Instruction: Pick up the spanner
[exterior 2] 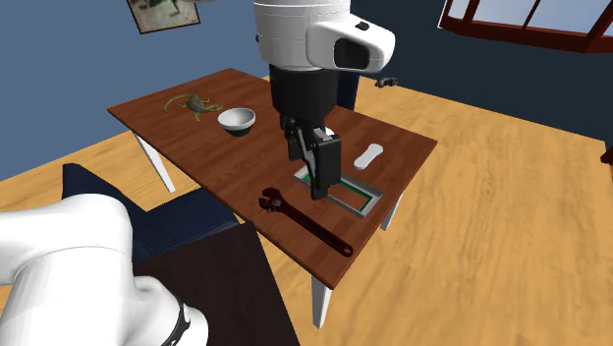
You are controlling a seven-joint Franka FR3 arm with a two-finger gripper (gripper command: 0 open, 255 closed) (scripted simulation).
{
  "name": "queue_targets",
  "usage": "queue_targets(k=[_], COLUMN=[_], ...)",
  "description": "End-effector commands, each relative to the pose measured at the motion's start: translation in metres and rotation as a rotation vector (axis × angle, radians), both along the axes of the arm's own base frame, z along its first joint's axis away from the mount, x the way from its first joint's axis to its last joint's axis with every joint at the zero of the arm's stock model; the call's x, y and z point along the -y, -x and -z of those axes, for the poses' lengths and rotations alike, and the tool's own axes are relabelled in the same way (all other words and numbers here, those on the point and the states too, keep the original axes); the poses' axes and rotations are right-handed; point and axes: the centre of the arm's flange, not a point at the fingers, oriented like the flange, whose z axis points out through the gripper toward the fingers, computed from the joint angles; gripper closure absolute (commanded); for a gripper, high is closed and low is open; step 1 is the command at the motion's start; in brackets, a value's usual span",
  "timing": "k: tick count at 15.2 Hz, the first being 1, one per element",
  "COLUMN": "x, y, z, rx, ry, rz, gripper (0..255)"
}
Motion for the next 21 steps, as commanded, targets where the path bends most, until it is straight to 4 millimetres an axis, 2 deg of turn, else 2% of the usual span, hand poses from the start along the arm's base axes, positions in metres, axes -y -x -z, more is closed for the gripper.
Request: queue_targets(k=[1,11,21], x=[0.0,-0.07,-0.137], y=[0.0,-0.002,-0.022], z=[0.0,0.111,0.221], rx=[0.0,-0.003,-0.005], ry=[0.0,-0.011,-0.022], rz=[0.0,0.26,0.52], gripper=[0,0,0])
